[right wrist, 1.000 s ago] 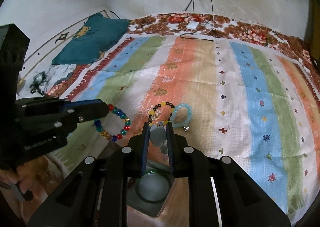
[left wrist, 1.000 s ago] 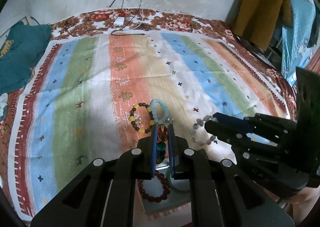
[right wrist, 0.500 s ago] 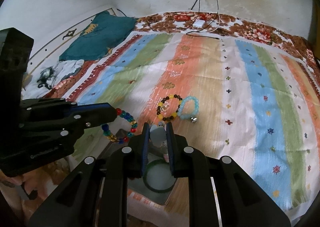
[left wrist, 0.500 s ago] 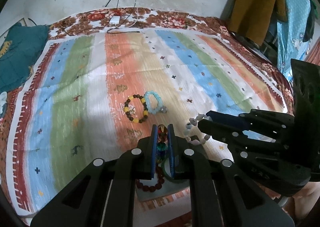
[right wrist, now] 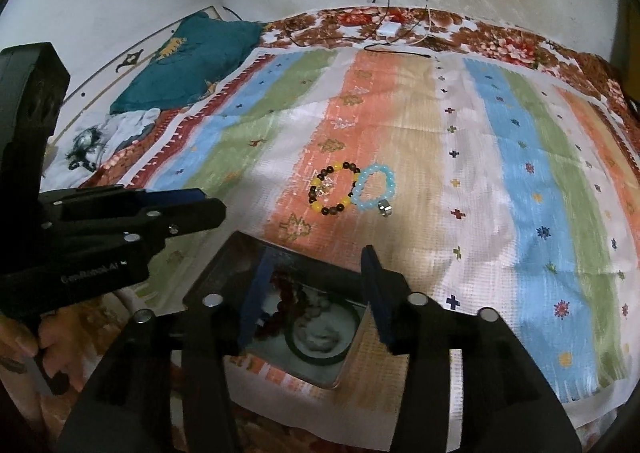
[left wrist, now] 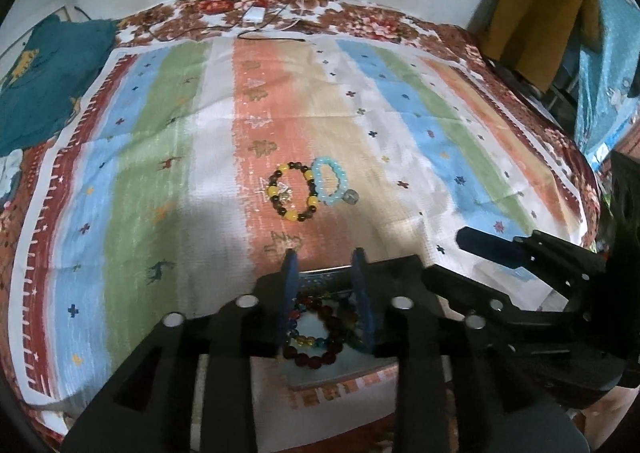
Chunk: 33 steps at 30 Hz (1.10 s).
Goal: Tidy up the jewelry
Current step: 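Lower both bracelets into the tin and open both grippers, then move both open grippers toward the yellow-black and light blue bracelets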
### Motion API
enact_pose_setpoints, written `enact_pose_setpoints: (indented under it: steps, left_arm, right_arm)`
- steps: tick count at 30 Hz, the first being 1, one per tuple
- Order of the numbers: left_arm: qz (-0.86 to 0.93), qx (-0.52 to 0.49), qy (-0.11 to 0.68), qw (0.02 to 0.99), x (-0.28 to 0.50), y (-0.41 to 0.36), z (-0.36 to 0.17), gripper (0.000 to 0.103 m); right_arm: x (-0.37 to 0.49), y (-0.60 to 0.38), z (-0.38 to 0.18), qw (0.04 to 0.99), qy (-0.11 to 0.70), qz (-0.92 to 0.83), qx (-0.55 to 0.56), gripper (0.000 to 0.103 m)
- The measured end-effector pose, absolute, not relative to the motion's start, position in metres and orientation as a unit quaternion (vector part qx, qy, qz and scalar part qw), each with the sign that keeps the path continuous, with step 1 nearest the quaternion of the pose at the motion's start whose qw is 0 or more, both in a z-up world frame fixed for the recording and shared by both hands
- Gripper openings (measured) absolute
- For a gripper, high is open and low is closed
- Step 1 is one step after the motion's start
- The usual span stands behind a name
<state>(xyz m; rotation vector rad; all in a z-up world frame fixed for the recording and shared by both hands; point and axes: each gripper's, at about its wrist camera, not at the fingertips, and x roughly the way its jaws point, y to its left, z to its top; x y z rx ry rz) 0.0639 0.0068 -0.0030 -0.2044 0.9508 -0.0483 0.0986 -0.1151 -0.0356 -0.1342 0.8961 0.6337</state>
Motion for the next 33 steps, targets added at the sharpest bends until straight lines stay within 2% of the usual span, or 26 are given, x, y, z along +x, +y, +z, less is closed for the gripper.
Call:
enact_pose_setpoints:
  steps: [1,3,5,7,8,10,13,20,24,33]
  left_arm:
    - [-0.019,-0.099,0.457,0.884,0.064,0.008,-0.004,0.04]
    - [-0.015,-0.1,0.458,0.883,0.065,0.01,-0.005,0.047]
    - [-0.009,-0.097,0.457,0.884,0.067,0.012,-0.005,0.052]
    - [-0.002,-0.091,0.451,0.888,0.067,0.013,-0.005,0.067]
    - [0.002,-0.088,0.446,0.891,0.067,0.014,-0.004,0.071]
    - [0.015,-0.082,0.437,0.896,0.068,0.017,-0.003,0.087]
    - [0.041,-0.073,0.416,0.905,0.068,0.023,0.0,0.091]
    - [0.048,-0.126,0.404,0.905,0.071,0.045,-0.001,0.094]
    - [0.013,-0.194,0.416,0.888,0.074,0.057,-0.01,0.094]
    - [0.058,-0.124,0.421,0.897,0.086,0.049,-0.012,0.094]
  right_arm:
    - [0.099,-0.115,-0.037,0.851,0.428,0.297,-0.065,0.054]
    - [0.102,-0.115,-0.039,0.853,0.43,0.288,-0.068,0.064]
    - [0.104,-0.116,-0.04,0.857,0.432,0.27,-0.071,0.068]
    - [0.107,-0.117,-0.042,0.862,0.433,0.254,-0.069,0.07]
    - [0.108,-0.119,-0.042,0.864,0.432,0.248,-0.065,0.072]
    - [0.11,-0.12,-0.042,0.872,0.427,0.232,-0.064,0.079]
    - [0.113,-0.124,-0.041,0.882,0.418,0.212,-0.056,0.081]
    - [0.12,-0.124,-0.048,0.882,0.429,0.184,-0.067,0.081]
    - [0.121,-0.123,-0.051,0.88,0.431,0.184,-0.074,0.081]
    - [0.133,-0.117,-0.054,0.868,0.448,0.198,-0.081,0.081]
